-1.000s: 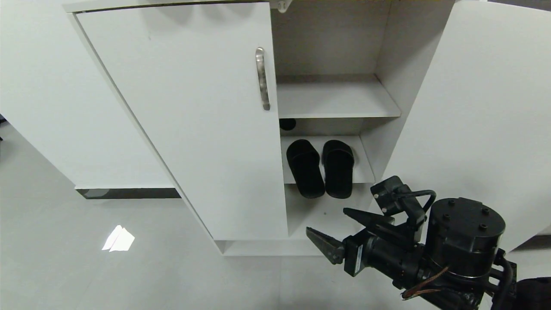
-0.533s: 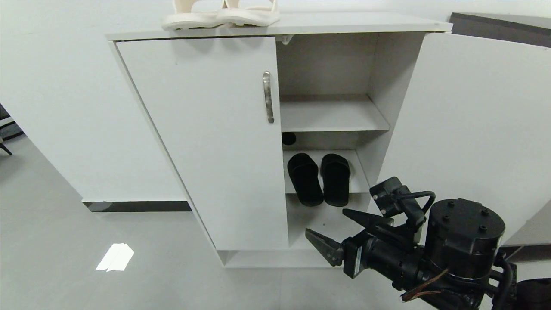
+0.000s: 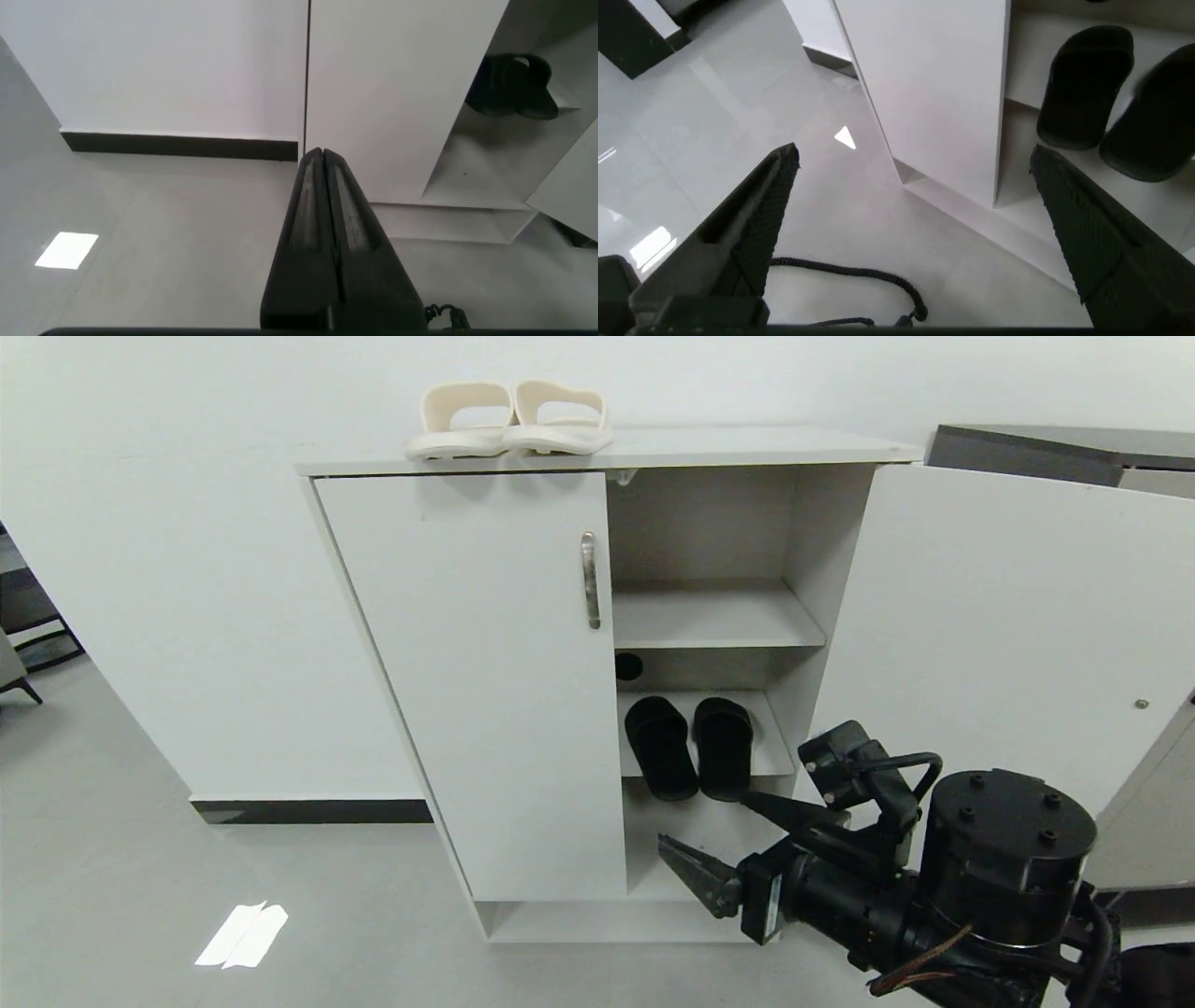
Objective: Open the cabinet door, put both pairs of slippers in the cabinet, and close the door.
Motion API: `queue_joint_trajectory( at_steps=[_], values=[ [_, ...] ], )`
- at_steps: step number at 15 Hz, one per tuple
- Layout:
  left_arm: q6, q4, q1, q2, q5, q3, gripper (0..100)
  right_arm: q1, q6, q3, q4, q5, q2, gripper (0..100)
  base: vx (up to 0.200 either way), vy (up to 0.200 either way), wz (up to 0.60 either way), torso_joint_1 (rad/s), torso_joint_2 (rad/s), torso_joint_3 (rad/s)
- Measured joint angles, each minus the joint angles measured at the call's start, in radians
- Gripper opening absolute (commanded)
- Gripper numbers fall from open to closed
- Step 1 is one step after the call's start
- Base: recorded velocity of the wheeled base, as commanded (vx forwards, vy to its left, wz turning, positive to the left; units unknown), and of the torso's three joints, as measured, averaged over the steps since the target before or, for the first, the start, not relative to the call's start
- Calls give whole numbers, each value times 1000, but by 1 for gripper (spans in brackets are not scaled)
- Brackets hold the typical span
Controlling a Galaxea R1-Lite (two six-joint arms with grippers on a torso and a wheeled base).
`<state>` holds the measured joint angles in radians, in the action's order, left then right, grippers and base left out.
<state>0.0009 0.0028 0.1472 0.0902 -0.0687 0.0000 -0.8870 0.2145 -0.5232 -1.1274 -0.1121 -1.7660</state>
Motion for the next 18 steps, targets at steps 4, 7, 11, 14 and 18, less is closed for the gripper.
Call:
queue_joint_trajectory(
  at_steps=[4,7,11,14,18],
  values=[
    [-4,0,-1,0,1,0,0,-3,3,14,-1,3,-1,100,0,0,0,0,0,0],
    [-4,0,0,0,1,0,0,8,3,36,-43,14,-9,100,0,133,0,3,0,3],
    [-5,0,-1,0,1,0,0,46,-18,85,-168,60,-55,100,0,200,0,4,-2,7],
    [-5,0,-1,0,1,0,0,53,-30,97,-170,61,-78,100,0,200,0,2,2,2],
    [-5,0,0,0,1,0,0,52,-30,100,-170,62,-89,100,0,200,0,1,1,1]
  ],
)
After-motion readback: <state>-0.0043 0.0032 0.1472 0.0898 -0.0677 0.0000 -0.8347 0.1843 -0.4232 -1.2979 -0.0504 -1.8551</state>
